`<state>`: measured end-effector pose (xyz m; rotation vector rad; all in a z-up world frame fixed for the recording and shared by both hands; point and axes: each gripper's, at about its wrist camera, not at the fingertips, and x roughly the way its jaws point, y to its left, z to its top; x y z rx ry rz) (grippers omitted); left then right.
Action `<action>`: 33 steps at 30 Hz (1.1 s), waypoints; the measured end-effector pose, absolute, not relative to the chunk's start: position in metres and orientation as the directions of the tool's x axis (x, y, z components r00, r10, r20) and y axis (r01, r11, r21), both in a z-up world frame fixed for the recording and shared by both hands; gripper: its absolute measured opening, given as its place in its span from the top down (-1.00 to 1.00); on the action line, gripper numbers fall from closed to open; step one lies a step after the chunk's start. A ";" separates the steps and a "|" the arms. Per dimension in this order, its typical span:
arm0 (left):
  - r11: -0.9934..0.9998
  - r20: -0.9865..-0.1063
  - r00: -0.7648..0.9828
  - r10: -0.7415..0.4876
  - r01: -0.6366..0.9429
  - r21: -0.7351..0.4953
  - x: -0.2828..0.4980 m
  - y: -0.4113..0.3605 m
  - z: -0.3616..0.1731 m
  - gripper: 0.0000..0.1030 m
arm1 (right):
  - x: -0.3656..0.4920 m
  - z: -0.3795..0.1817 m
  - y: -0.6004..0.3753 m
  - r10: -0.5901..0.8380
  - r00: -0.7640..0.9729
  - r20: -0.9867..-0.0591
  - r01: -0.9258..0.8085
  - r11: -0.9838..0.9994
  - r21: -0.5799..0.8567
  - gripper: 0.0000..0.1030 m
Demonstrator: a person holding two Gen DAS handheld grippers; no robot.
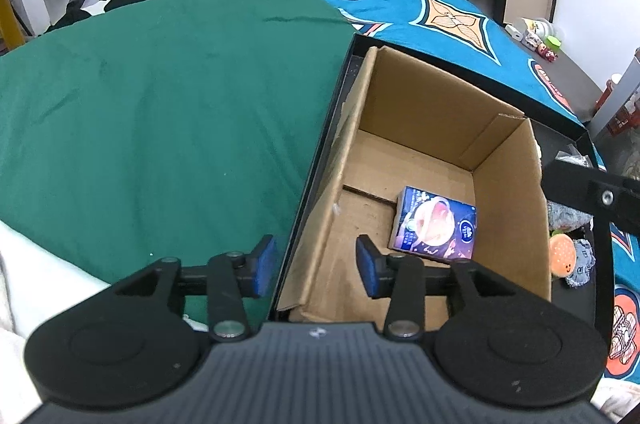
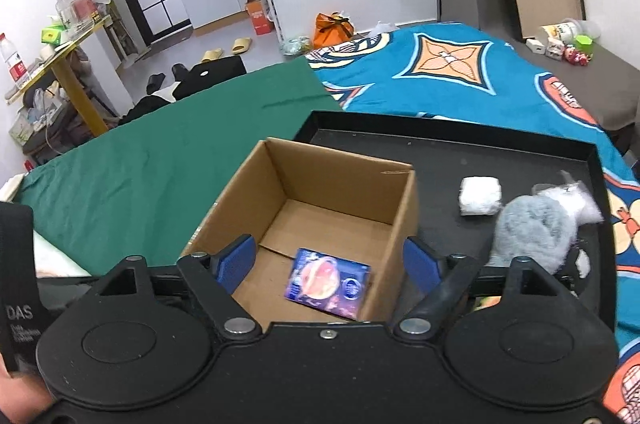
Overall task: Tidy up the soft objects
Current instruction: 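Move the right tool to the grey plush mouse and grasp it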
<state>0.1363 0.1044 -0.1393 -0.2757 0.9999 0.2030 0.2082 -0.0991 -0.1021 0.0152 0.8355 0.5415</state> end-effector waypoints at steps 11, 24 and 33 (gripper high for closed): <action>0.953 -0.853 0.517 0.074 -0.288 -0.092 0.142 0.093 -0.134 -0.28 | 0.222 -0.104 -0.134 0.397 0.580 -0.711 -0.413 0.896 0.164 -0.79; 0.956 -0.866 0.479 0.142 -0.294 -0.006 0.153 0.085 -0.135 -0.39 | 0.248 -0.126 -0.176 0.313 0.636 -0.706 -0.287 0.945 0.160 -1.00; 0.946 -0.887 0.418 0.196 -0.317 0.060 0.166 0.083 -0.148 -0.40 | 0.263 -0.156 -0.199 0.271 0.635 -0.724 -0.209 0.962 0.177 -1.00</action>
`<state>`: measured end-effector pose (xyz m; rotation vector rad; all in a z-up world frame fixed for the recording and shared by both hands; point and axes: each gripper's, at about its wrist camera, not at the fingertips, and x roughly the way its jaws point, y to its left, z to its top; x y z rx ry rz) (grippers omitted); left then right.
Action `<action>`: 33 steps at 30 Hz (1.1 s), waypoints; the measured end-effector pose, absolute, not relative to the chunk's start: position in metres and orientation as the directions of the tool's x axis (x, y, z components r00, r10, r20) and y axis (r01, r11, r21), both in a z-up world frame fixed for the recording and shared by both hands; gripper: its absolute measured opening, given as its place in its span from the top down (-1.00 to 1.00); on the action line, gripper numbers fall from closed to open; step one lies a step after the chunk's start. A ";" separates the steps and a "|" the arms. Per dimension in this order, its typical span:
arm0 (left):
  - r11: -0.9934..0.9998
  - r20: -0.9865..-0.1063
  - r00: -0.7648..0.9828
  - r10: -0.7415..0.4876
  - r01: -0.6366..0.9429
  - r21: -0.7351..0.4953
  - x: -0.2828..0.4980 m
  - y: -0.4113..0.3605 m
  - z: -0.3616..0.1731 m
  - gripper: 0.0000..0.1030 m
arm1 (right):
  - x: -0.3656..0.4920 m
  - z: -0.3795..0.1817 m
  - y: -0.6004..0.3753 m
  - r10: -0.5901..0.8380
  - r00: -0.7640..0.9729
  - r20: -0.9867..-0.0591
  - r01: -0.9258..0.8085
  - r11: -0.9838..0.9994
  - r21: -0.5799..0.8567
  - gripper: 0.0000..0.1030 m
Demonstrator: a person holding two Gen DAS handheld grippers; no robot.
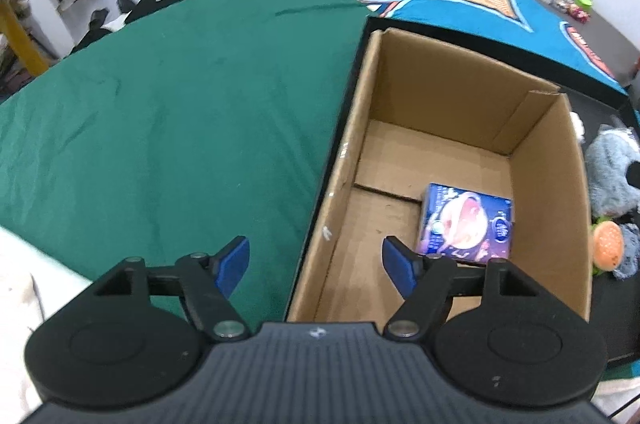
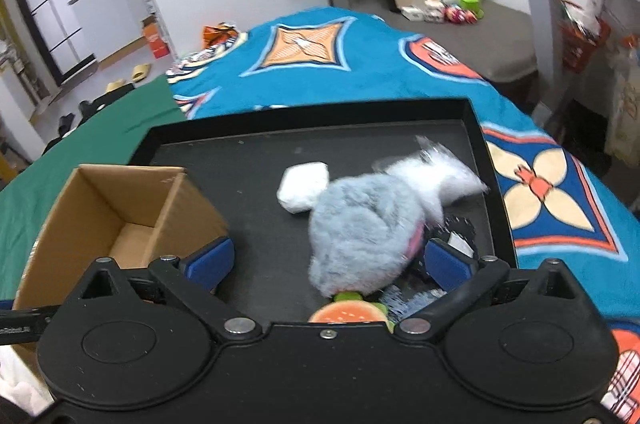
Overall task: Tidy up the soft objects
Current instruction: 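Move the right tool to the grey plush mouse and grasp it, then lift the grey plush mouse and drop it into the box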
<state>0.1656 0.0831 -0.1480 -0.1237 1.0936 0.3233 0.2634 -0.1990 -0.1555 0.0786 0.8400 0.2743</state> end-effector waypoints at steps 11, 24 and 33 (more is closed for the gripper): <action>0.945 -0.888 0.390 0.243 -0.302 0.126 0.178 0.068 -0.152 -0.40 | 0.279 -0.179 -0.205 0.268 0.612 -0.744 -0.173 0.963 0.205 -1.00; 0.944 -0.897 0.359 0.256 -0.294 0.152 0.186 0.062 -0.158 -0.40 | 0.300 -0.200 -0.195 0.222 0.593 -0.774 -0.156 0.975 0.160 -0.91; 0.943 -0.893 0.370 0.257 -0.300 0.147 0.187 0.060 -0.154 -0.40 | 0.300 -0.200 -0.204 0.149 0.614 -0.775 -0.104 0.989 0.108 -0.09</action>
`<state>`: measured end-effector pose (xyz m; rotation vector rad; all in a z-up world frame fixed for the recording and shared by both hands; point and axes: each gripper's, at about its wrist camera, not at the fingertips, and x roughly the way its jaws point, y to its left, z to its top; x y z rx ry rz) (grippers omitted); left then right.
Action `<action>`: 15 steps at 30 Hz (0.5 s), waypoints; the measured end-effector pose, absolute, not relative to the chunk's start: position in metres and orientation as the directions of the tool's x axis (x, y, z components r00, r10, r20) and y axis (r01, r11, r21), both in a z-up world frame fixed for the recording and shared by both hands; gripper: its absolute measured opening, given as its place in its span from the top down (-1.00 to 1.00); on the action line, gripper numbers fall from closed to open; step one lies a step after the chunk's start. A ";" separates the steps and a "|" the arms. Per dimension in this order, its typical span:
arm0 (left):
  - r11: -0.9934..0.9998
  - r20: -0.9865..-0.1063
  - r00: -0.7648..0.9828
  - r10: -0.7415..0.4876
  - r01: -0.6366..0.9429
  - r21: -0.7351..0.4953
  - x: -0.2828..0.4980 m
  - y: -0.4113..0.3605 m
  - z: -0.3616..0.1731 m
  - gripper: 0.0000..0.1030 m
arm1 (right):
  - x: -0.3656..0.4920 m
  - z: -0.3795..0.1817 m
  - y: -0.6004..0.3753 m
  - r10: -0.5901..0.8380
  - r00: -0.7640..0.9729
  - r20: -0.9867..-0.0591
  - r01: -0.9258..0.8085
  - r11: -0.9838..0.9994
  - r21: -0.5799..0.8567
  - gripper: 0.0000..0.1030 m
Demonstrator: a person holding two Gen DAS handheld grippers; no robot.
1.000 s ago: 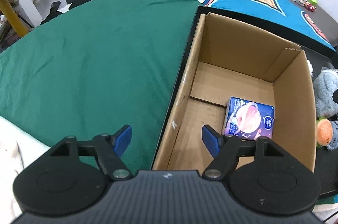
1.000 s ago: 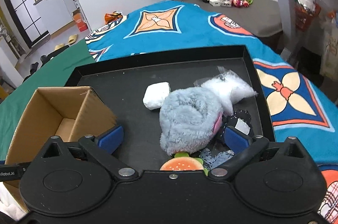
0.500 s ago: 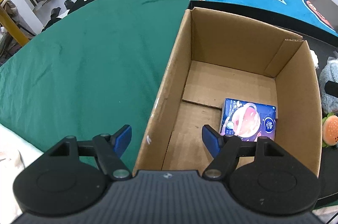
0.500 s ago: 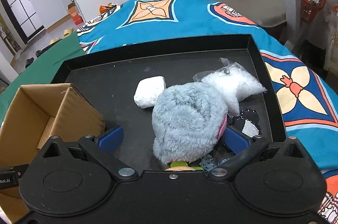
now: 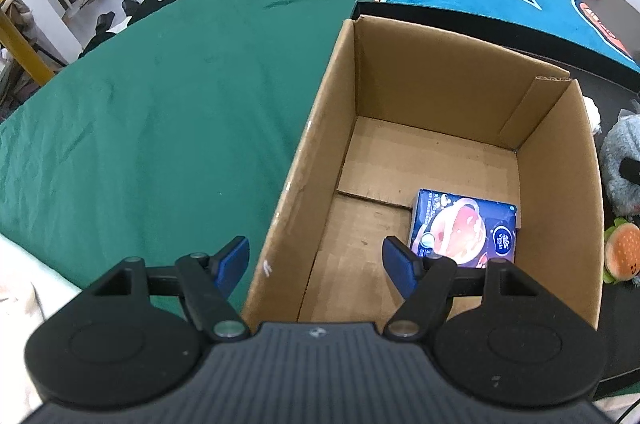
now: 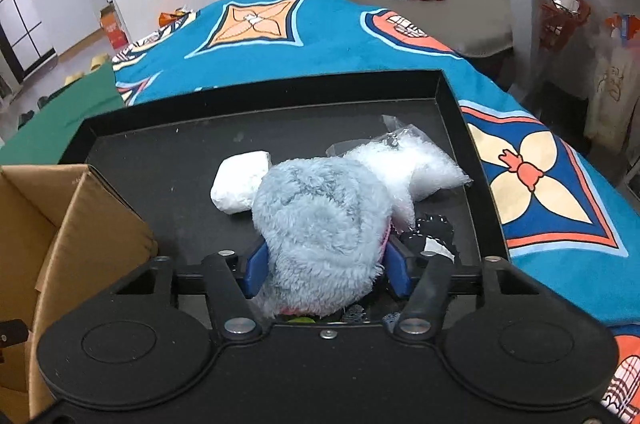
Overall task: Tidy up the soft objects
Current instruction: 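Lift the grey plush mouse and drop it into the box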
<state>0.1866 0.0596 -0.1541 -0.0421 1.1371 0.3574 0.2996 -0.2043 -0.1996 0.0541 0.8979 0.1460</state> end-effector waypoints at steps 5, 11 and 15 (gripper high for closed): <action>0.940 -0.890 0.378 0.257 -0.311 0.139 0.182 0.064 -0.149 -0.40 | 0.294 -0.189 -0.208 0.166 0.635 -0.754 -0.101 0.986 0.132 -0.09; 0.939 -0.886 0.388 0.255 -0.317 0.132 0.179 0.066 -0.144 -0.40 | 0.283 -0.173 -0.207 0.203 0.662 -0.722 -0.119 0.979 0.166 -0.09; 0.941 -0.883 0.397 0.250 -0.316 0.124 0.176 0.068 -0.141 -0.40 | 0.278 -0.163 -0.202 0.228 0.676 -0.701 -0.139 0.973 0.183 -0.09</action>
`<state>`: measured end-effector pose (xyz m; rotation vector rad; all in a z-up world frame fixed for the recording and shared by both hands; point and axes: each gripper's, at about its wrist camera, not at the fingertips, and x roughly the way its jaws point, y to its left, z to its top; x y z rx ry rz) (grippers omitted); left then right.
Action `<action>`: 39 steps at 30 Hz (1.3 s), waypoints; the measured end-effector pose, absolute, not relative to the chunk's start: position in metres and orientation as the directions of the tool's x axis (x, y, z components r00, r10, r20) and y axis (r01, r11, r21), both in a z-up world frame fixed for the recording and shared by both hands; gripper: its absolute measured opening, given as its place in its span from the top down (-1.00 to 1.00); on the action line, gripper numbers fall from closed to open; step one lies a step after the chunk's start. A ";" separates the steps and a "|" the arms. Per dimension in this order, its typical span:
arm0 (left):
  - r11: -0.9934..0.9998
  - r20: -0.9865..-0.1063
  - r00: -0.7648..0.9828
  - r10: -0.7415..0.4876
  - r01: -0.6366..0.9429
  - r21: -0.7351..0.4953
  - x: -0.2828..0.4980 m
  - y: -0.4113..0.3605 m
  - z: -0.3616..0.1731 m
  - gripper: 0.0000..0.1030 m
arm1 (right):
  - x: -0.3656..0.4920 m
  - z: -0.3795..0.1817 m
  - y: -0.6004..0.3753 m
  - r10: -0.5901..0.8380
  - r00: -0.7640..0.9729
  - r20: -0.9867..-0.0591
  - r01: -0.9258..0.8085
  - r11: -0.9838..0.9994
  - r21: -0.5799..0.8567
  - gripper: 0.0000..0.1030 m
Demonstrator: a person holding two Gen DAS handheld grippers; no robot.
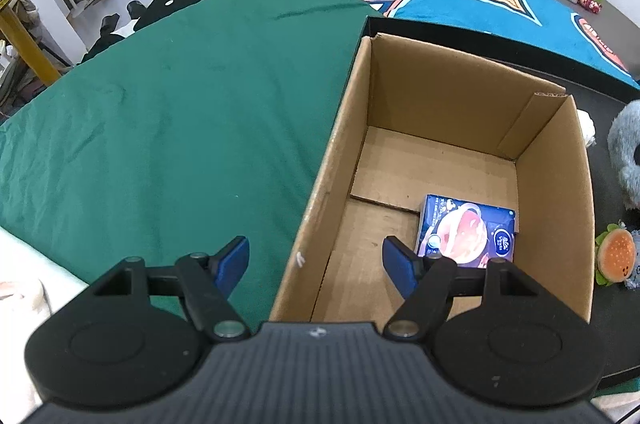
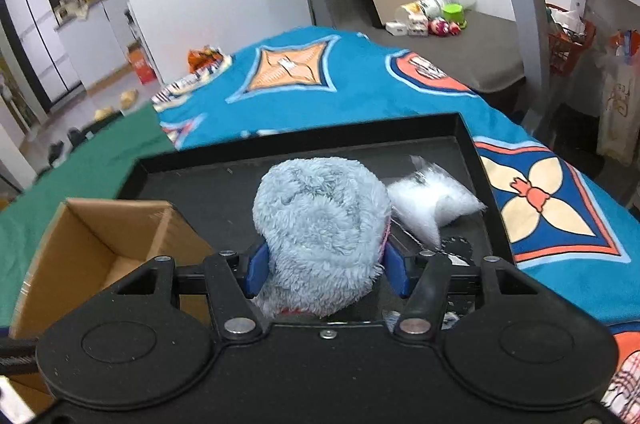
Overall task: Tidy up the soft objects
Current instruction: 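Lift the grey plush mouse and drop it into the box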
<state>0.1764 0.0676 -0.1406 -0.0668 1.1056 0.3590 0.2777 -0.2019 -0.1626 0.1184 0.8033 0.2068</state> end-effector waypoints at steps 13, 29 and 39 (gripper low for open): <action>0.943 -0.882 0.411 0.231 -0.317 0.099 0.168 0.075 -0.138 -0.40 | 0.254 -0.130 -0.186 0.342 0.710 -0.615 -0.221 0.938 0.267 -0.09; 0.951 -0.880 0.444 0.171 -0.307 0.029 0.159 0.085 -0.134 -0.33 | 0.234 -0.110 -0.127 0.505 0.643 -0.575 -0.448 0.858 0.252 -0.09; 0.953 -0.875 0.474 0.099 -0.298 -0.054 0.152 0.094 -0.134 0.42 | 0.229 -0.108 -0.095 0.528 0.606 -0.595 -0.489 0.837 0.244 -0.10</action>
